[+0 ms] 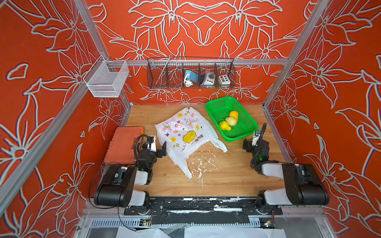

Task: Place the pears into plastic bags & tie knots
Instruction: Pick up the plastic bag at the center of the board.

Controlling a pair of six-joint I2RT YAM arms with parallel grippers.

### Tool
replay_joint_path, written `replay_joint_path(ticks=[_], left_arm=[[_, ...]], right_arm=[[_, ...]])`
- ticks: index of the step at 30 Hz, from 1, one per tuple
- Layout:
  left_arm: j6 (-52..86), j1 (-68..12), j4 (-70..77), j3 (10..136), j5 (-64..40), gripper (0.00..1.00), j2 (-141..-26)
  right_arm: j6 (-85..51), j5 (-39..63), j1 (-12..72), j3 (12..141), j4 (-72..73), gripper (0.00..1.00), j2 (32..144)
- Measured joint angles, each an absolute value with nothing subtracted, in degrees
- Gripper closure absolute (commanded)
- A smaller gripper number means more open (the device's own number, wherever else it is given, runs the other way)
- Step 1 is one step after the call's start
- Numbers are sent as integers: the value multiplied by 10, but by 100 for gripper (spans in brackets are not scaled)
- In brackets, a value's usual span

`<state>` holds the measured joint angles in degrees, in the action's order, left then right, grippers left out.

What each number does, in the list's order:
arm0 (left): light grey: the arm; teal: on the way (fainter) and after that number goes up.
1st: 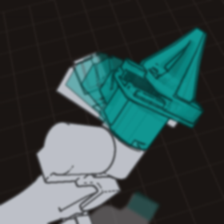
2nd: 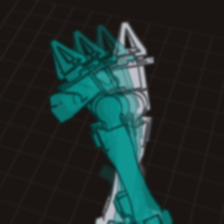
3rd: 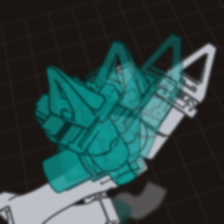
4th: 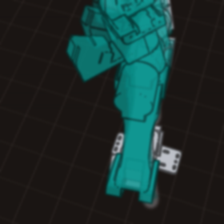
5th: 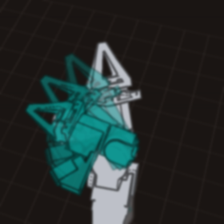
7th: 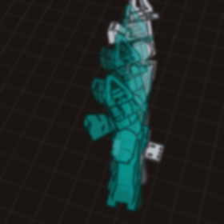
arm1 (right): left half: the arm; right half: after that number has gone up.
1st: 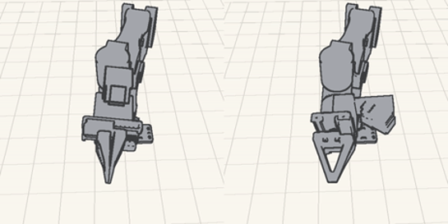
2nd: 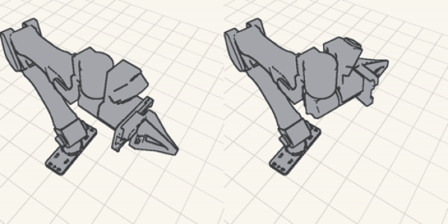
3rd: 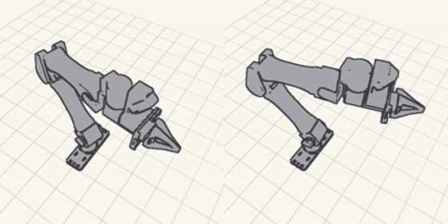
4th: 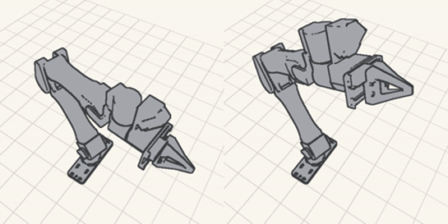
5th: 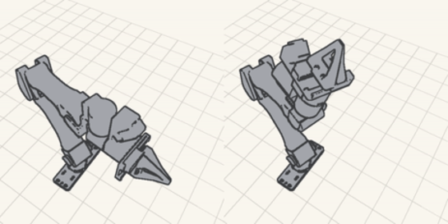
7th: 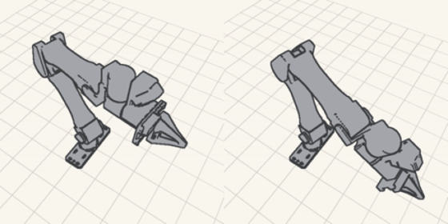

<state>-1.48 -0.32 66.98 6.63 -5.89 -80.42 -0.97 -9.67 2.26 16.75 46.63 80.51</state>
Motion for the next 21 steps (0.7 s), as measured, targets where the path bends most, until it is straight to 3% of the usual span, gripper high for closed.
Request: replay_joint_path(ticks=[21], left_arm=[[-15, -3, 670, 66, -59, 3, -804]], right_arm=[[-10, -102, 23, 168, 466, 3, 805]])
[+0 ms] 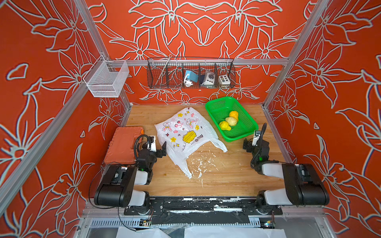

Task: Place the pears into plastic bags & tie knots
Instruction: Pick up the plastic bag at the center of the board.

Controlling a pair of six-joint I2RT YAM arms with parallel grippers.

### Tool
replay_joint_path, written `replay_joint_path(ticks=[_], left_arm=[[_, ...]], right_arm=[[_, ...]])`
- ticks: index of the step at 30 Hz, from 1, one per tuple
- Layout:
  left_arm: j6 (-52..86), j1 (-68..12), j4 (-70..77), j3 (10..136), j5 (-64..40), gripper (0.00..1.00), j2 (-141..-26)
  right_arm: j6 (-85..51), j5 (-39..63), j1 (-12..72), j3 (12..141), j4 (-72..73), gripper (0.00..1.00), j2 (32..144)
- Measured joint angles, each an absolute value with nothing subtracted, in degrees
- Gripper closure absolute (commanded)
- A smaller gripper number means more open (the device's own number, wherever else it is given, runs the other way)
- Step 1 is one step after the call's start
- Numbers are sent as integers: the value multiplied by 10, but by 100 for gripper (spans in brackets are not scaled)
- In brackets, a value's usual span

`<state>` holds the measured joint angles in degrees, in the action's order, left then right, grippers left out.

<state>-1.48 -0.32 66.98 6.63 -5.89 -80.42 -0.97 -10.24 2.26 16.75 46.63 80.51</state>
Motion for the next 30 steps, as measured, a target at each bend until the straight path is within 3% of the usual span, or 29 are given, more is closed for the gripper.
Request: replay_joint_path(ticks=[8, 14, 18, 22, 25, 30], left_arm=[[-1, -3, 628, 72, -26, 4, -769], [66, -13, 489, 130, 95, 7, -627], [104, -44, 366, 208, 108, 9, -571], [78, -138, 261, 293, 83, 8, -558], [42, -218, 197, 352, 71, 7, -608], [-6, -335, 104, 434, 79, 9, -767]], right_arm=[[-10, -102, 23, 166, 452, 3, 781], [-50, -141, 23, 174, 335, 3, 570], [-185, -155, 23, 198, 233, 2, 456], [-281, -65, 21, 213, 153, 9, 383], [-317, 35, 21, 280, 78, 17, 413], [-336, 180, 22, 397, -59, 4, 523]])
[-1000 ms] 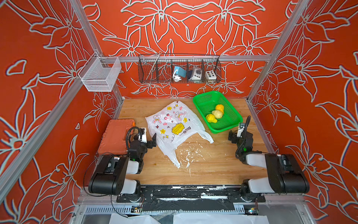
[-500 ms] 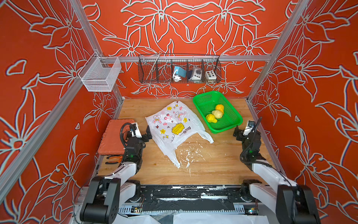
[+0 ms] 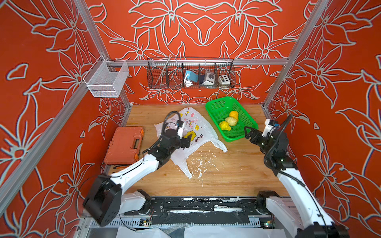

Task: Place the pears into plastic bags & tie knots
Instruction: Pick up the plastic bag at the center of the board.

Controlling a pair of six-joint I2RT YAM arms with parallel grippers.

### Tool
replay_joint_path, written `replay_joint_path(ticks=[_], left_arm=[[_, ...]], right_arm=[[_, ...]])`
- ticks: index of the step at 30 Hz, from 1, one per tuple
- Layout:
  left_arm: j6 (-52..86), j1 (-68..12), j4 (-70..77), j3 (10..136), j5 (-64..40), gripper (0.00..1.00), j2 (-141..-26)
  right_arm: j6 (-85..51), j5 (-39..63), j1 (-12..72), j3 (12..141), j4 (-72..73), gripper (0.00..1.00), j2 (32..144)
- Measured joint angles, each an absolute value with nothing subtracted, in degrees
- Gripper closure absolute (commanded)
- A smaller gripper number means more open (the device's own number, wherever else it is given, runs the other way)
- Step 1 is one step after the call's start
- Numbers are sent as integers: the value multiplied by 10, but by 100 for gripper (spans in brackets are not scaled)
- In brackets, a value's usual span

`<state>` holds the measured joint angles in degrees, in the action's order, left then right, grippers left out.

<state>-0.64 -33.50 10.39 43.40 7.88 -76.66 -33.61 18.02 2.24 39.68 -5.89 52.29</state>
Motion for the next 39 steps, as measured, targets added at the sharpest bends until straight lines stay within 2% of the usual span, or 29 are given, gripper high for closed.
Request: replay_joint_path(ticks=[6, 11, 15, 17, 20, 22, 23, 29, 39], left_arm=[[-43, -428, 43, 500, 112, 9, -926], [-51, -441, 37, 514, 132, 9, -973], [-53, -442, 44, 515, 155, 17, -994], [-57, -442, 52, 516, 164, 30, -1007], [-61, -442, 63, 517, 177, 67, -1028], [-63, -442, 65, 517, 184, 96, -1035], [-63, -442, 65, 517, 186, 100, -1035], [-63, -442, 55, 518, 189, 100, -991], [-44, -442, 51, 516, 162, 100, -836]], right_arm=[[-328, 250, 23, 436, -203, 3, 566], [-330, 289, 27, 436, -244, 8, 569], [-339, 317, 45, 434, -246, 9, 580], [-345, 324, 62, 434, -246, 11, 584], [-360, 330, 95, 434, -243, 15, 586], [-375, 331, 124, 434, -237, 17, 588], [-383, 330, 136, 434, -233, 18, 589], [-458, 323, 210, 425, -172, 20, 625], [-564, 307, 270, 438, -58, 15, 736]])
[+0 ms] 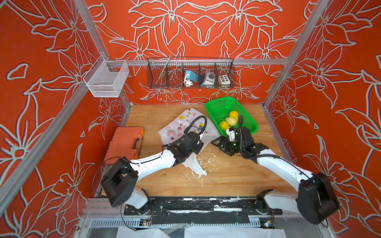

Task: Place the pears into plastic bags & tie knots
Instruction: Pick up the plastic bag at the center of the board.

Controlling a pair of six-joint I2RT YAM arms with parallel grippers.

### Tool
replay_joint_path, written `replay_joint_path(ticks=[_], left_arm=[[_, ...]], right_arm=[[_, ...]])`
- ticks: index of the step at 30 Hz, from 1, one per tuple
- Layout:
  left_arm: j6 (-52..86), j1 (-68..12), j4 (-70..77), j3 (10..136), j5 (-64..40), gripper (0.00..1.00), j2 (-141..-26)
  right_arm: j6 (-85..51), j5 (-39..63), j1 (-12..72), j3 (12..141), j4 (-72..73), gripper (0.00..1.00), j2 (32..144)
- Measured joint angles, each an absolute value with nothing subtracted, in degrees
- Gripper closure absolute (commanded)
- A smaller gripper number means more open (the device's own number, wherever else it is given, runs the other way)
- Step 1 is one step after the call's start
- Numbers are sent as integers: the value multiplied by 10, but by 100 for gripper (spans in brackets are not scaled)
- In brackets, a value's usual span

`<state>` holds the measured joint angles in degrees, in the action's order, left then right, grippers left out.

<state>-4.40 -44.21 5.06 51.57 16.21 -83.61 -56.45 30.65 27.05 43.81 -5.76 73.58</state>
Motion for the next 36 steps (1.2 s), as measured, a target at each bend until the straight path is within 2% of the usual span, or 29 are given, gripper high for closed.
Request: replay_joint_path(ticks=[8, 13, 15, 16, 19, 20, 21, 23, 24, 26, 29, 36], left_arm=[[-28, -442, 38, 482, 137, 100, -803], [-22, -442, 34, 479, 123, 100, -787], [-20, -443, 34, 479, 117, 100, -779], [-19, -443, 35, 479, 114, 100, -776], [-19, -444, 37, 473, 103, 100, -765], [-19, -444, 39, 468, 100, 91, -760], [-18, -444, 42, 460, 97, 73, -754], [-17, -446, 48, 441, 93, 46, -741], [-15, -447, 52, 432, 92, 37, -733], [-10, -449, 62, 412, 94, 29, -719], [-10, -455, 80, 392, 100, 24, -703], [-20, -507, 131, 388, 150, 20, -715]], right_arm=[[-613, 283, 302, 470, 7, 15, 777], [-628, 268, 318, 509, 34, 18, 828], [-637, 264, 322, 522, 48, 29, 855], [-642, 263, 324, 527, 53, 40, 867], [-651, 263, 327, 535, 72, 91, 897], [-654, 263, 327, 536, 79, 100, 904], [-656, 264, 328, 536, 83, 100, 907], [-660, 265, 329, 536, 86, 100, 907], [-659, 266, 330, 537, 88, 100, 906], [-659, 266, 333, 538, 89, 100, 901], [-659, 265, 338, 538, 88, 100, 885], [-657, 263, 343, 538, 85, 100, 859]])
